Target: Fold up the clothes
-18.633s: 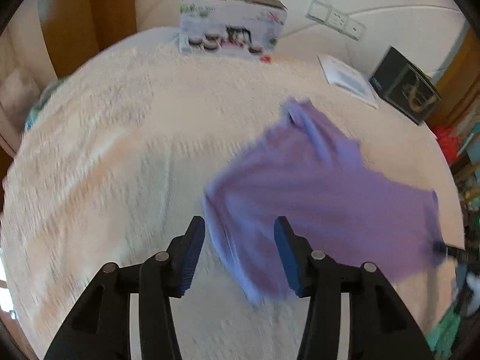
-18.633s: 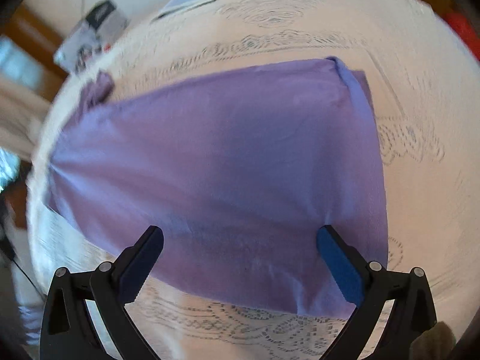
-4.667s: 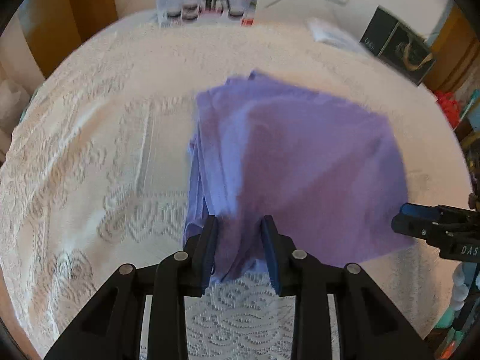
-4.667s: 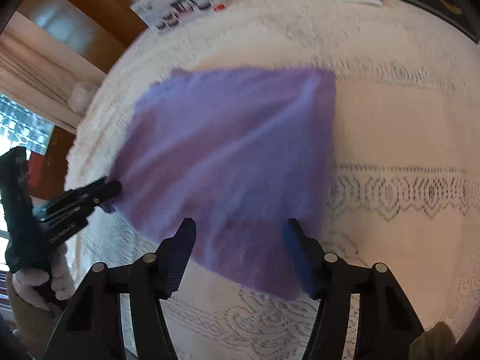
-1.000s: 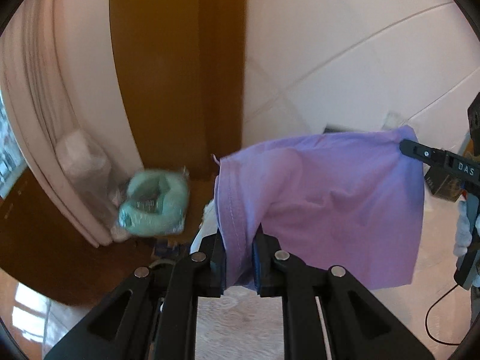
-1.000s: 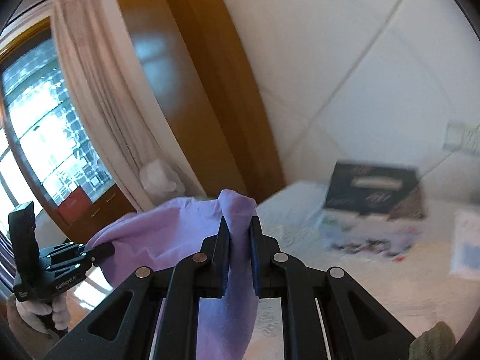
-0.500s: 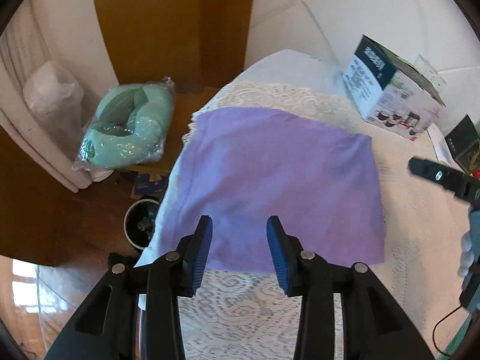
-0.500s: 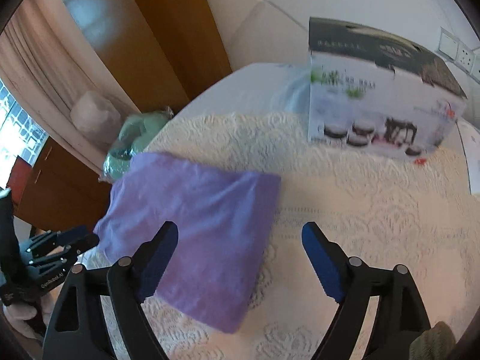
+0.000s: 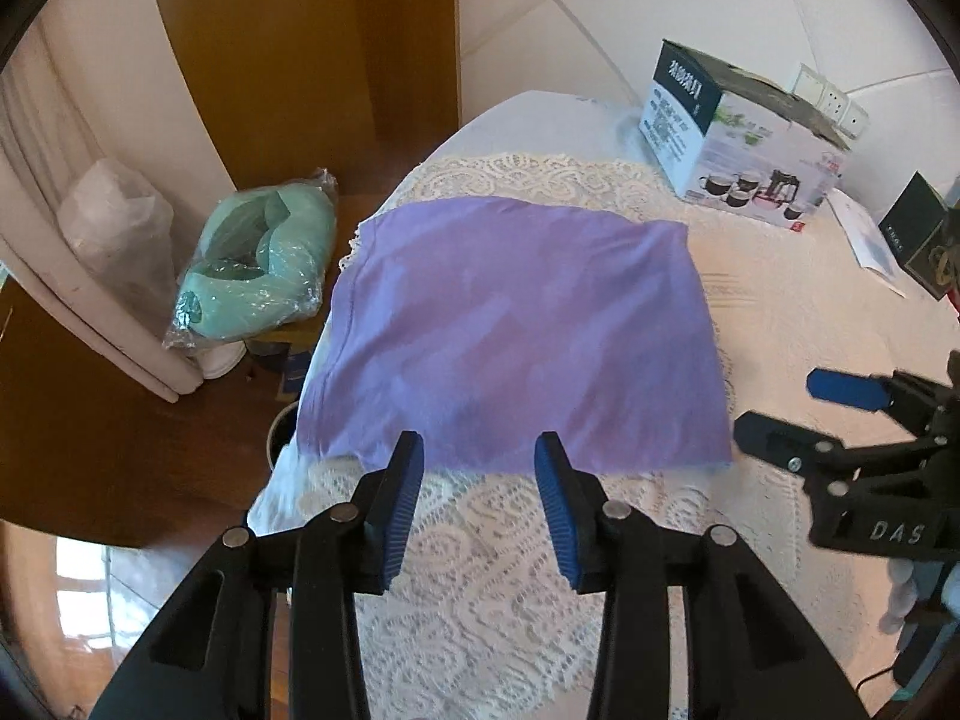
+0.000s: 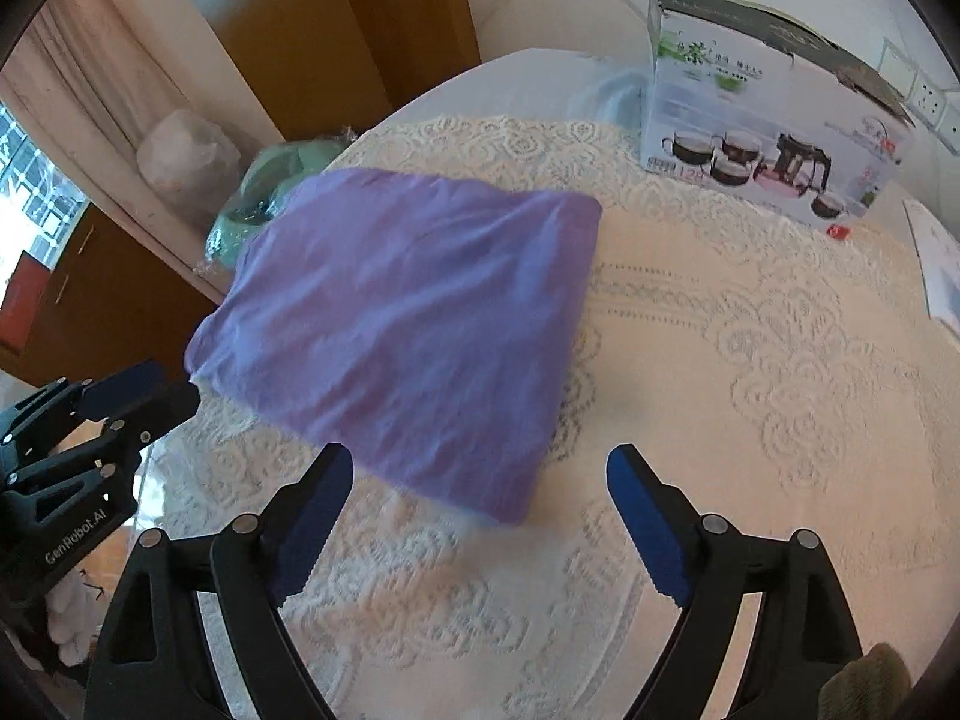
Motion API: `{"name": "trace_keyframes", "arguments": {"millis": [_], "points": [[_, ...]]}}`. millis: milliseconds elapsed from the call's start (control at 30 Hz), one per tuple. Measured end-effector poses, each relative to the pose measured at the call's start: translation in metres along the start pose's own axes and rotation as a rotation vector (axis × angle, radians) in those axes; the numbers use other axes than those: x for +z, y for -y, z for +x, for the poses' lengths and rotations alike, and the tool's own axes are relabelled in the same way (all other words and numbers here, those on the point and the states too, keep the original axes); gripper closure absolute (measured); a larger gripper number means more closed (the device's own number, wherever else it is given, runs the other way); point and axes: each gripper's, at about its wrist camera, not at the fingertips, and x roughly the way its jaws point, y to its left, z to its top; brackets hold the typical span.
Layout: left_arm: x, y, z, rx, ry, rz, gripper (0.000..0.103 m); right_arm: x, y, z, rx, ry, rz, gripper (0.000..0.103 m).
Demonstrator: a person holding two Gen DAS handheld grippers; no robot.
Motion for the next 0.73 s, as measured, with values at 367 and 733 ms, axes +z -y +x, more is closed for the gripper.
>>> {"name": "trace_keyframes", "arguments": {"millis": [367, 733], "points": [[-0.005, 0.005, -0.016, 0.022, 0.039, 0.015, 0.049, -0.013, -0.012, -0.006, -0.022, -0.038, 0.007, 0.012], [-0.004, 0.005, -0.014, 0.024, 0.039, 0.021, 0.049, -0.012, -0.009, -0.004, -0.052, -0.044, 0.047, 0.012]]}}
